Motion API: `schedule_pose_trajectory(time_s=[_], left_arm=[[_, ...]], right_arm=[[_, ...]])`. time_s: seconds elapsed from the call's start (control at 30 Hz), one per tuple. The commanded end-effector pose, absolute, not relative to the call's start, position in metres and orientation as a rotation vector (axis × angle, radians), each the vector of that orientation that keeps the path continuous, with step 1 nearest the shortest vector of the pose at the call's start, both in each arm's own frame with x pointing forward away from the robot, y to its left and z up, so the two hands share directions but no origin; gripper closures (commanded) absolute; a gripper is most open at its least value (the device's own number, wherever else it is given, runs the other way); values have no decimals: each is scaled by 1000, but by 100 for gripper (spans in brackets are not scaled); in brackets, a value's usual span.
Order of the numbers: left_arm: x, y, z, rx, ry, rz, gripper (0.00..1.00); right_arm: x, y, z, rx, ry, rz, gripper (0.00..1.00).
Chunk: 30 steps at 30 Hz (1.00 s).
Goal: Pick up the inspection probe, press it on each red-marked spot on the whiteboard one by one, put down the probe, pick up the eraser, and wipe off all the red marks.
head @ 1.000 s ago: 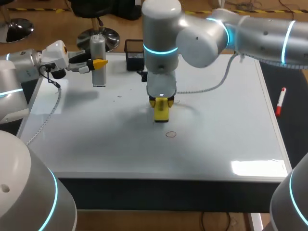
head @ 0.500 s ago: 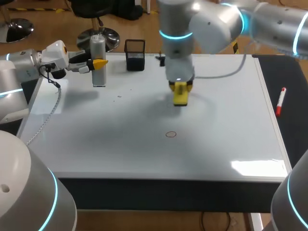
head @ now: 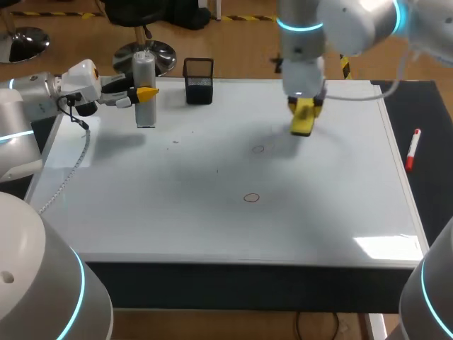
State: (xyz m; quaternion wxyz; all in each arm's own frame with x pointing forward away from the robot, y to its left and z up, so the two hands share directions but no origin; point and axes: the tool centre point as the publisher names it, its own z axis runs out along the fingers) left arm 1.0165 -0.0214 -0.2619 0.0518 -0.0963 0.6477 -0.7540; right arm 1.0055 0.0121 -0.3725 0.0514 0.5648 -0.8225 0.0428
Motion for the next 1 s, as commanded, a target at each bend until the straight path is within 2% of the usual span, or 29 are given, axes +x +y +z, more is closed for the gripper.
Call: schedule_pose_trajectory(time_s=[0.03,0.43,1.0], left_arm=[[1016,-21,-261,-293,1969,-2294,100],[1016,-21,-261,-293,1969,-2294,100],[1016,-21,-261,-293,1969,-2294,100]], right_arm=[[1008,-21,-367,1672,-2544,116,100],[1014,-90,-356,1410,-2703,131,100],[1043,-122,-352,1212,-2793,60,100]])
